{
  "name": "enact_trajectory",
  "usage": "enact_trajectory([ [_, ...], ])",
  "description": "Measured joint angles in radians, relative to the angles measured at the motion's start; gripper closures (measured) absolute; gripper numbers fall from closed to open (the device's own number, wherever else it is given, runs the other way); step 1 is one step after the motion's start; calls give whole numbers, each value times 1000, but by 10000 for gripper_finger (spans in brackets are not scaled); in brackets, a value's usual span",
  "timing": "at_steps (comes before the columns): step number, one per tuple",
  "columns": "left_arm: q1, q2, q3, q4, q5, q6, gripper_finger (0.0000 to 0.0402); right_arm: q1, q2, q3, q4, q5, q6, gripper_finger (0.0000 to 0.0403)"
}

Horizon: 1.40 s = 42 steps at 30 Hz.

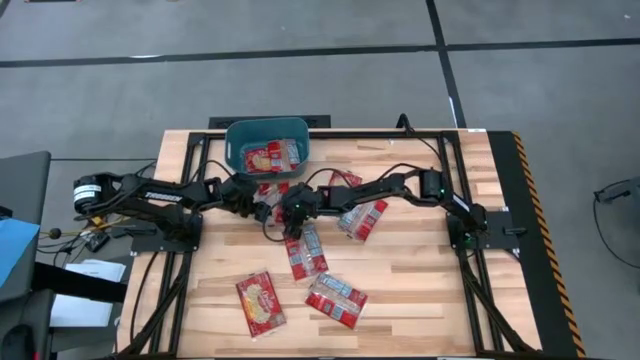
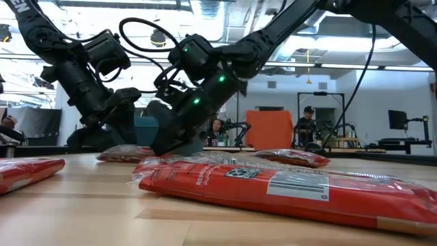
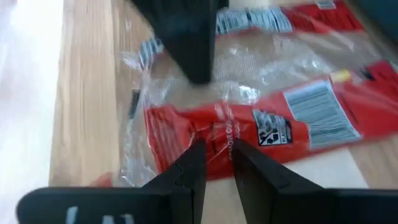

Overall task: Sort popcorn bags into baskets
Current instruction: Put the red popcorn bag into the blue bin

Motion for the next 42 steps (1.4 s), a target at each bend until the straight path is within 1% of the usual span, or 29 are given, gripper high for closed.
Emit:
enact_trajectory([
  [3,-1,0,0,0,6,6,270,9,-15,-1,-22,3,-23,296],
  [5,-2,1,0,0,27,23,315,13,-49,-5,-78,0,-39,296],
  [6,-2,1,0,1,44,43,338,17,-63,-2,-85,0,-47,296],
  [8,-1,1,0,12,98,68,379,18,-104,-3,-160,0,-66,296],
  [9,-2,1,0,15,126,71,388,22,-127,-4,-194,0,-80,296],
  [12,-2,-8,0,12,203,58,390,31,-195,-2,-288,2,-130,296],
  [16,-2,-36,17,-8,262,45,397,43,-292,-2,-411,4,-177,296],
  [19,-2,-83,40,-32,296,34,398,49,-363,-2,-492,4,-200,296],
  [21,-2,-115,70,-69,314,37,399,50,-411,-2,-553,13,-220,296],
  [23,0,-157,104,-149,327,52,400,49,-455,-2,-600,45,-237,296],
  [26,1,-206,185,-292,322,101,401,47,-513,-2,-655,93,-251,296],
  [29,5,-230,288,-442,307,176,401,38,-556,-2,-697,128,-253,296],
  [33,29,-227,477,-638,252,330,401,25,-593,-2,-742,158,-258,296],
  [38,125,-138,760,-873,108,568,401,7,-597,-2,-762,170,-272,296],
  [40,175,-78,875,-943,82,694,401,-2,-596,-2,-777,170,-277,296],
  [42,226,-5,983,-1012,80,828,401,-11,-595,-2,-793,169,-285,296],
])
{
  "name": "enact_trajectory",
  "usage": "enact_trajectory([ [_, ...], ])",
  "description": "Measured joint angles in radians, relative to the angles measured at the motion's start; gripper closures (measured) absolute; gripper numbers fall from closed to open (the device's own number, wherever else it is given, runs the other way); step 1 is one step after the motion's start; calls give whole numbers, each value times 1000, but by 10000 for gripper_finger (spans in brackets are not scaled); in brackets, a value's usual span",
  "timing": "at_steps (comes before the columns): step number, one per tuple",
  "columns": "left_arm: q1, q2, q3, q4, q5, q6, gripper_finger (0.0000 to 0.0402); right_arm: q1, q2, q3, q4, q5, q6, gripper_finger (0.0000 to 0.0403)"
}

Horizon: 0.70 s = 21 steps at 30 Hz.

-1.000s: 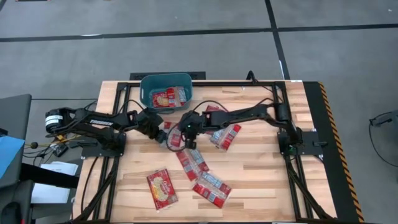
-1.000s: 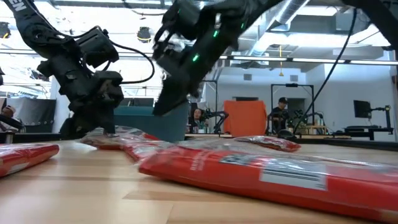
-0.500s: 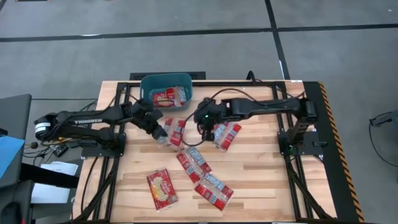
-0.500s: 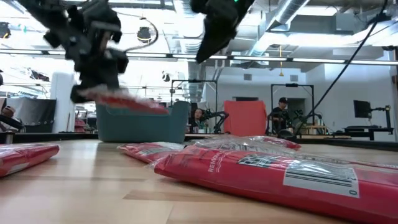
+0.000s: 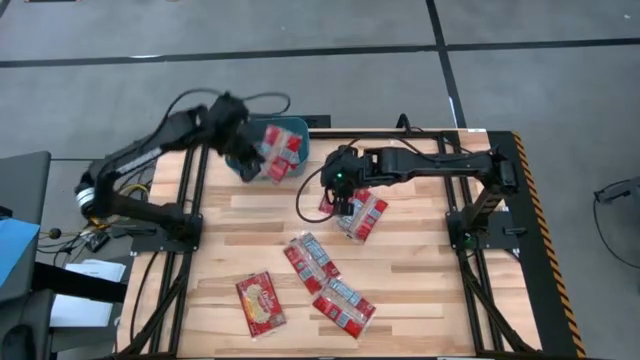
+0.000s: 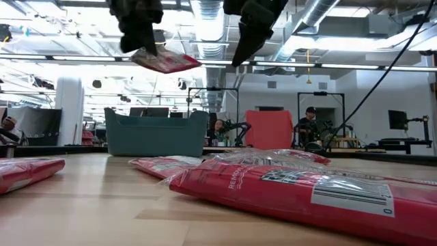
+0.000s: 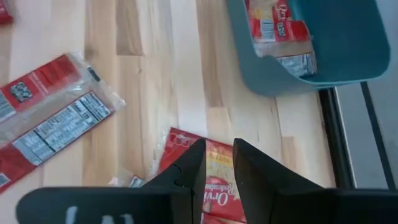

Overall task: Sort popcorn bags into baskets
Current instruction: Put the red popcorn bag into the blue bin

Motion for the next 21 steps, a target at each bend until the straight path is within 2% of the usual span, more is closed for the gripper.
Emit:
enact_trajectory([
  [3,64,123,157,-123,-12,170,401,-4,0,-13,4,0,-10,296],
  [6,119,246,299,-243,-76,306,402,-8,2,-16,-17,0,-10,296],
  [10,178,393,419,-336,-136,512,401,-8,1,-16,-51,0,-10,296],
  [15,238,542,459,-374,-203,692,401,-1,1,-16,-56,-3,-10,296],
  [21,304,676,459,-416,-203,823,401,9,1,-16,-55,-6,-12,296],
])
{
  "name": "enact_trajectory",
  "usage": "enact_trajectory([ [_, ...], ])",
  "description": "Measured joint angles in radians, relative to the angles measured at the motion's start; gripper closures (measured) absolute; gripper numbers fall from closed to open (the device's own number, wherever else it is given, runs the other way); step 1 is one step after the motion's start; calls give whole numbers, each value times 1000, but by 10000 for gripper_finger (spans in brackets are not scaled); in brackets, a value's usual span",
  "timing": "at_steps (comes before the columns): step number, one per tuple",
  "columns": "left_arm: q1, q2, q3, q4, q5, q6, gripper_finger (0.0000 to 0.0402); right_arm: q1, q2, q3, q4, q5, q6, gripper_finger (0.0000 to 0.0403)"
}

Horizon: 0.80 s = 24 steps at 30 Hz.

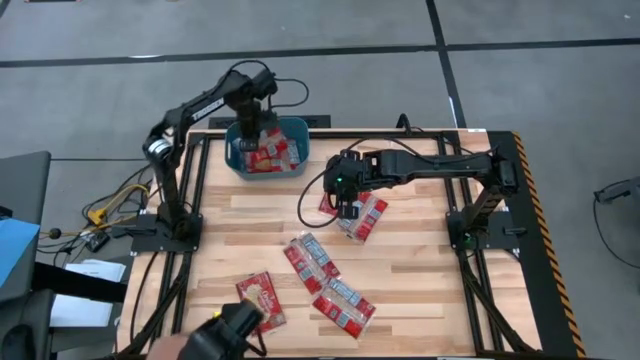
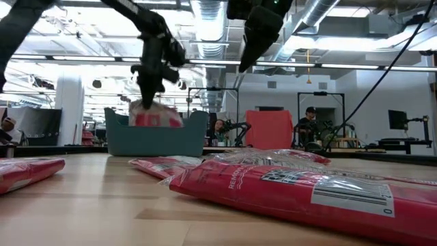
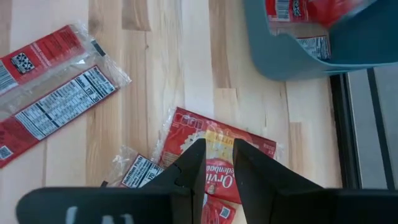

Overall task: Sort popcorn bags into baskets
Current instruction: Put the red popcorn bag into the blue bin

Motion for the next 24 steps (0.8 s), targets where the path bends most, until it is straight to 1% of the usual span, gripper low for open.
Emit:
enact_trajectory([
  [1,8,17,-1,-1,10,18,401,1,0,0,0,0,-2,296],
  [5,26,63,0,4,111,89,401,11,0,0,-1,0,-6,296],
  [8,20,78,0,8,125,123,401,12,0,0,-5,-2,-6,296],
  [13,5,80,0,30,119,198,401,6,0,0,-7,-1,-5,296],
  [17,4,80,0,38,68,241,401,2,0,1,-7,-1,-3,296],
  [19,4,80,0,60,46,251,401,2,0,1,-7,-1,9,296],
  [24,10,80,-1,68,43,252,402,5,0,1,-13,-1,33,296],
])
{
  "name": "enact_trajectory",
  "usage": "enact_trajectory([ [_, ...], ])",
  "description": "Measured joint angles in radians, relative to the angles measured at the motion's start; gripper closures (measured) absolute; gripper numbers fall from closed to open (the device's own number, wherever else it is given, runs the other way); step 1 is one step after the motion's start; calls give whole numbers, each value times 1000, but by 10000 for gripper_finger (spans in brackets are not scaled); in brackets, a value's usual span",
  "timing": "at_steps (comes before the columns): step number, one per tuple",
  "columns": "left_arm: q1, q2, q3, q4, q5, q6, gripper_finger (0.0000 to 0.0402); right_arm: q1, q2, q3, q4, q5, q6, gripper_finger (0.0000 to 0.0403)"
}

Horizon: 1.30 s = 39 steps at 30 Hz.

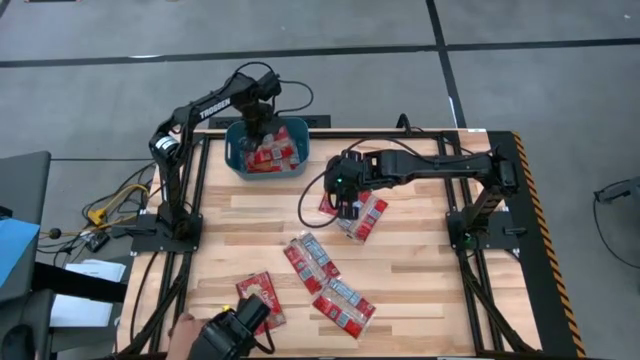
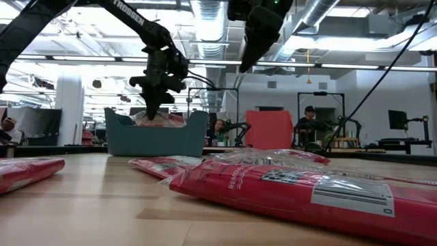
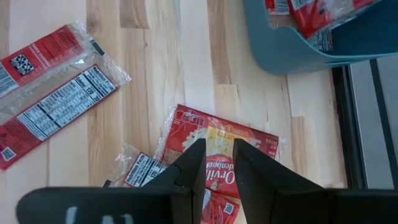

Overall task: Sort popcorn bags into baskets
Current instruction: Put the red popcorn bag into the blue bin

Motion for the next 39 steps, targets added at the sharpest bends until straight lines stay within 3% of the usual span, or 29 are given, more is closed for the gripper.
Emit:
enact_trajectory([
  [8,-6,0,0,5,1,64,390,15,0,0,-6,0,7,296],
  [17,-5,0,0,32,-4,74,267,19,0,0,-10,0,7,296],
  [24,-6,0,0,93,-127,40,204,19,0,0,-10,0,7,296],
  [30,-6,-1,0,112,-242,-20,197,19,0,1,-45,1,27,296],
  [34,-6,-31,0,112,-224,-95,202,13,-3,-24,-79,5,87,296],
  [39,-20,-112,0,110,-151,-182,209,-10,-10,-214,-55,10,210,296],
])
